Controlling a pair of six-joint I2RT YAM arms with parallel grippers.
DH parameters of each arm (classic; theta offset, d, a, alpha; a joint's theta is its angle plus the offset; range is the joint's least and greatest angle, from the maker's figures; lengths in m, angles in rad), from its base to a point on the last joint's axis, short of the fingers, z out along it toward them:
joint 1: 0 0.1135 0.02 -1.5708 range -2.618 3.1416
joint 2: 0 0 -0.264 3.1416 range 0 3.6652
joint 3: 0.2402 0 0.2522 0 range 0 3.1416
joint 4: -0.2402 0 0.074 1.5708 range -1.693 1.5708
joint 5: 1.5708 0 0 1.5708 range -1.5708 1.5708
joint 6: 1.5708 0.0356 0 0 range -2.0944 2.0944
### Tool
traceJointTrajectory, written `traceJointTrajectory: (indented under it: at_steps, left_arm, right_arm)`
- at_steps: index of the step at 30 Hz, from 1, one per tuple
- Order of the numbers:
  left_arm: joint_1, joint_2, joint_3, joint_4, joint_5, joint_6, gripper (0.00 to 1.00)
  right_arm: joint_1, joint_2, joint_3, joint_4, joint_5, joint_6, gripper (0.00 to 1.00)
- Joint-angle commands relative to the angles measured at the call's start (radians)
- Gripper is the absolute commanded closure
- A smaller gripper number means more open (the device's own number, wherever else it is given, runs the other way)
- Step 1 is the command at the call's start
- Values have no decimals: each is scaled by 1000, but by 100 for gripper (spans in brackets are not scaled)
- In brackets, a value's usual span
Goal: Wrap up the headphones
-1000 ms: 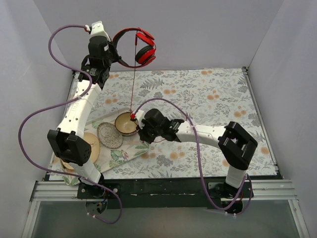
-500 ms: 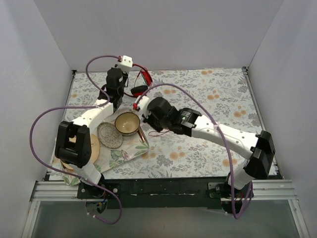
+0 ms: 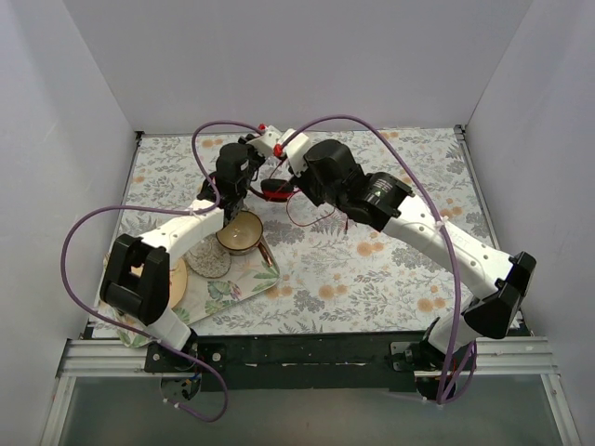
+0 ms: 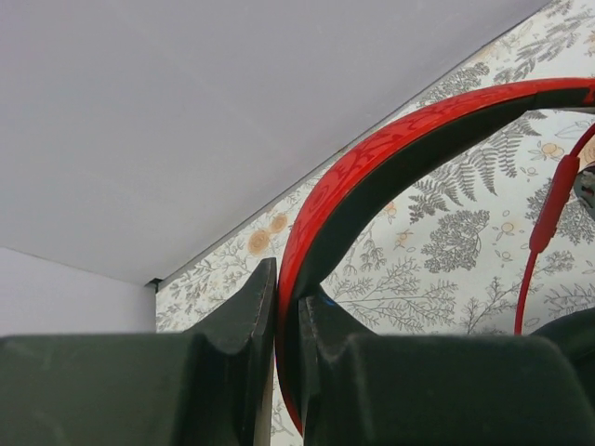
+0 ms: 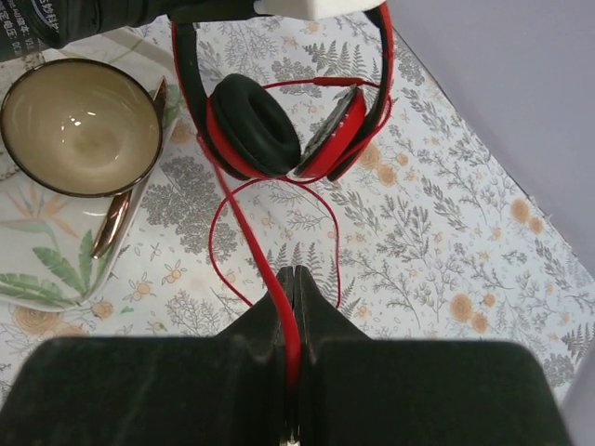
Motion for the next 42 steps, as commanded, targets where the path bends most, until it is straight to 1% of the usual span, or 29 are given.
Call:
traceJointTrajectory:
  at_steps: [1, 3, 5, 6, 7, 9, 10, 11, 13, 19, 20, 25, 27, 30, 31, 33, 34, 35, 36, 37, 38, 39, 41, 42]
  left_arm:
    - [-5, -70, -8, -64, 118, 14, 100]
    - [-10, -88, -16, -106, 166, -11, 100]
    - [-14, -112, -19, -173, 258, -46, 100]
    - [-14, -123, -18, -204, 288, -60, 100]
    - [-19, -149, -9, -267, 360, -72, 100]
    - [-22, -177, -2, -316, 422, -107, 100]
    - [-23, -197, 10, -391, 446, -118, 100]
    - [-25, -206, 16, -420, 506, -128, 100]
    - [-29, -221, 39, -500, 552, -152, 100]
    - [-36, -260, 88, -646, 709, -220, 100]
    - [-34, -264, 102, -660, 724, -227, 100]
    - [-36, -266, 165, -730, 848, -298, 100]
    - [-36, -266, 209, -750, 915, -368, 100]
    - [-36, -264, 283, -749, 959, -499, 100]
    - [-36, -266, 301, -746, 973, -535, 100]
    - [-36, -263, 367, -744, 979, -633, 100]
    - [-36, -260, 389, -744, 970, -666, 100]
    - [-36, -257, 413, -746, 956, -693, 100]
    - [-37, -254, 433, -749, 939, -741, 100]
    - [-36, -245, 479, -754, 889, -756, 100]
    - [-37, -241, 501, -760, 867, -770, 100]
    - [-37, -235, 522, -770, 844, -776, 100]
    - [-36, -218, 585, -778, 803, -780, 100]
    - [-36, -212, 609, -789, 796, -786, 100]
  right_arm:
    - [-28, -41, 88, 19, 56, -54, 99]
    - [-54, -38, 101, 23, 75, -73, 99]
    - [-105, -35, 91, 43, 108, -88, 99]
    - [-129, -35, 85, 51, 107, -93, 99]
    - [-180, -35, 78, 72, 101, -97, 99]
    - [-230, -42, 49, 100, 72, -122, 99]
    - [-275, -47, 39, 115, 57, -129, 99]
    - [-295, -47, 32, 144, 35, -135, 99]
    - [-350, -42, 30, 158, -12, -143, 99]
    - [-451, 8, 55, 170, -170, -113, 99]
    - [-459, 16, 61, 169, -204, -106, 99]
    - [-493, 47, 56, 181, -267, -80, 99]
    - [-502, 42, 30, 207, -313, -67, 99]
    - [-507, 24, -68, 256, -474, -83, 99]
    - [-507, 18, -97, 299, -597, -89, 99]
    - [-507, 1, -195, 359, -718, -85, 97]
    - [-505, -7, -229, 444, -821, -67, 91]
    - [-505, -19, -310, 504, -865, -47, 87]
    - [-505, -25, -347, 564, -902, 8, 84]
    - [-505, -29, -390, 627, -961, 38, 80]
    - [-504, -29, -454, 757, -982, 65, 78]
    - [-502, -27, -490, 817, -993, 141, 76]
    - [-498, -1, -536, 975, -997, 203, 74]
    - [-485, 14, -560, 1014, -990, 263, 72]
